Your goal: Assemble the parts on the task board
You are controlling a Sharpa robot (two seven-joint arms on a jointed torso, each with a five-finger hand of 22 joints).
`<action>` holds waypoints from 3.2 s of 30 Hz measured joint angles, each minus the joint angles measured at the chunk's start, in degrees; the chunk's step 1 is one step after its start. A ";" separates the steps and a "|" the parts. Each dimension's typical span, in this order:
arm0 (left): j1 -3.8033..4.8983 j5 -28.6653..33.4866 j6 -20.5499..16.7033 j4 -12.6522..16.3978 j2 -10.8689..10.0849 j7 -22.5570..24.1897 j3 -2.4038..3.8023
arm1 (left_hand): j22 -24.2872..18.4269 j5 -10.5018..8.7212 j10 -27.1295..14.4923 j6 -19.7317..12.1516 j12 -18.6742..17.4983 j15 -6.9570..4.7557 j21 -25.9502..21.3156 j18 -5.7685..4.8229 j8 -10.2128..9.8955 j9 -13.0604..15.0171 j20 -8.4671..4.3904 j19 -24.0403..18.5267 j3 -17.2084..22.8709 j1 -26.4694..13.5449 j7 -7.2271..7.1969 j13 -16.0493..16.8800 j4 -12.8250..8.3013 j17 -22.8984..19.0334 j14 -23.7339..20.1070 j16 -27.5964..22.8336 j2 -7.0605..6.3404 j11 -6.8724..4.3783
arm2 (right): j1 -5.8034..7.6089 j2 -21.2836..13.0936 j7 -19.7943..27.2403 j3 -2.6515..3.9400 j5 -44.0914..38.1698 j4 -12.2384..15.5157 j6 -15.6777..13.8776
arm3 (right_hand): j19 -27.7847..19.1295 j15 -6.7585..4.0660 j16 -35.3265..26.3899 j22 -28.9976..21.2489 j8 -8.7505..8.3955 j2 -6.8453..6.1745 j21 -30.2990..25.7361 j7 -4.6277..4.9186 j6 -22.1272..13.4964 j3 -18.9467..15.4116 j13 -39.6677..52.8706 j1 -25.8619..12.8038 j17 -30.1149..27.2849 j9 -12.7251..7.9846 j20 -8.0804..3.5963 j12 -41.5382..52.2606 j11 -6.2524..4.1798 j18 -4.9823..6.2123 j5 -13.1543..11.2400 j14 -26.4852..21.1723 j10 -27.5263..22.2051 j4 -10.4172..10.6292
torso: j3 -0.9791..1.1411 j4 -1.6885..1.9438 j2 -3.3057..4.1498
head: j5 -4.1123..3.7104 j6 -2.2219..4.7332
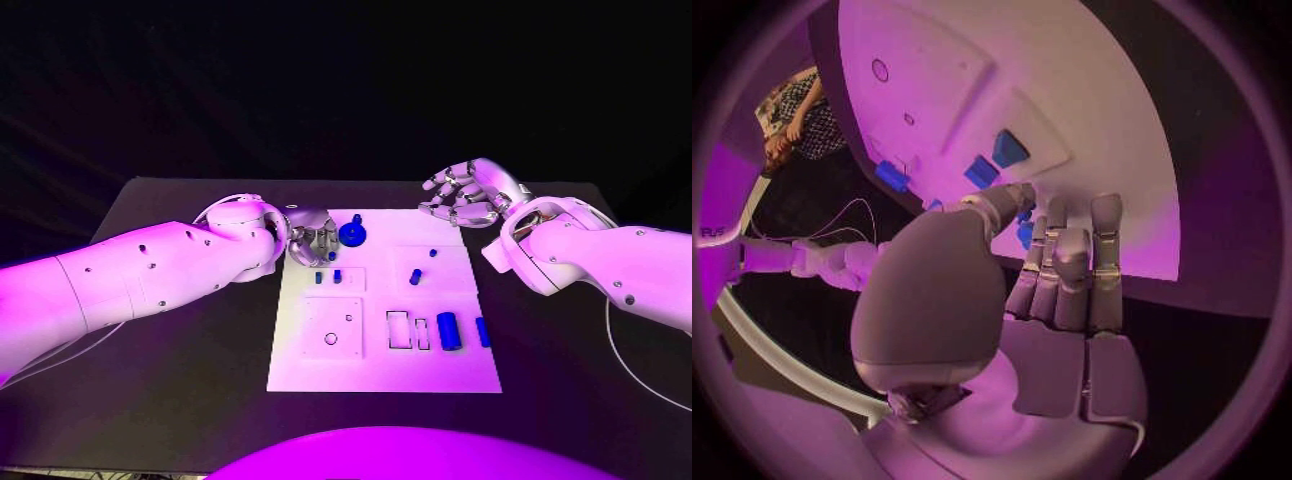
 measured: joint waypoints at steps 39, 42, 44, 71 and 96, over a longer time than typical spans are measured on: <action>-0.07 0.00 -1.52 2.19 -1.39 2.40 0.21 | 9.87 0.00 -14.17 5.12 43.31 -2.58 8.98 -0.95 0.71 -0.14 -1.93 6.26 2.02 0.63 -0.99 21.96 -1.22 19.41 9.35 9.52 0.17 -3.08 | -0.20 0.01 -0.01 0.00 0.00 -0.12 -0.04 | 0.00 0.00 0.00 0.01 0.22 0.00 0.00 -0.02 0.01 0.00 -0.23 0.00 0.01 0.00 0.00 -0.36 0.00 0.00 0.00 0.00 0.00 0.00 | -0.03 0.03 -0.01 | -0.26 0.01; -0.07 0.00 -1.46 2.23 -1.41 2.44 0.21 | 10.17 0.00 -14.17 5.12 43.64 -2.38 9.38 -0.96 0.71 -0.09 -1.94 6.67 2.08 0.86 -0.99 22.09 -1.27 19.69 9.56 9.52 0.39 -3.08 | -0.22 0.01 -0.01 0.00 0.01 -0.12 -0.04 | 0.00 0.00 0.00 0.01 0.22 0.00 0.00 -0.02 0.01 0.00 -0.23 0.00 0.01 0.00 0.00 -0.36 0.00 0.00 0.00 0.00 0.00 0.00 | -0.03 0.03 -0.01 | -0.27 0.01; -0.07 0.00 -1.43 2.25 -1.43 2.45 0.21 | 10.26 0.00 -14.17 5.12 43.64 -2.57 9.38 -0.96 0.71 -0.09 -1.94 6.67 2.27 0.85 -0.99 22.22 -1.47 19.77 9.76 9.52 0.39 -3.08 | -0.23 0.02 -0.01 0.00 0.01 -0.12 -0.04 | 0.01 0.00 0.00 0.01 0.22 0.00 0.00 -0.03 0.01 0.00 -0.23 0.00 0.01 0.00 0.00 -0.36 0.00 0.00 0.00 0.00 0.00 0.00 | -0.03 0.03 -0.01 | -0.27 -0.03; -0.07 0.02 -1.13 2.26 -1.61 2.46 0.24 | 10.57 0.00 -13.94 5.85 44.34 -2.57 9.65 -0.96 0.70 0.07 -2.14 6.87 2.63 0.85 -0.67 22.92 -1.50 19.92 9.75 9.51 0.39 -3.28 | -0.28 0.05 -0.02 0.00 0.02 -0.16 -0.04 | 0.01 0.00 0.00 0.01 0.21 0.00 0.00 -0.04 0.02 0.00 -0.22 0.00 0.01 0.00 0.00 -0.36 0.00 0.00 0.00 0.01 0.00 0.00 | 0.00 0.03 -0.02 | -0.16 -0.16; -0.08 0.44 -1.88 2.30 -1.71 3.19 0.23 | 10.82 0.00 -14.07 2.62 44.06 -2.57 9.87 -0.95 -1.67 -0.57 -2.14 6.86 3.74 0.85 -1.21 21.48 -1.98 19.64 9.75 9.51 0.38 -3.16 | -0.30 0.07 -0.05 0.00 -0.03 -0.24 -0.24 | 0.01 0.21 0.00 -0.08 0.21 0.00 -0.28 0.00 -0.18 0.00 -0.57 0.00 -0.10 0.00 0.00 -0.36 0.00 0.00 0.00 -0.20 0.01 0.00 | 0.01 0.01 -0.02 | -0.06 -0.11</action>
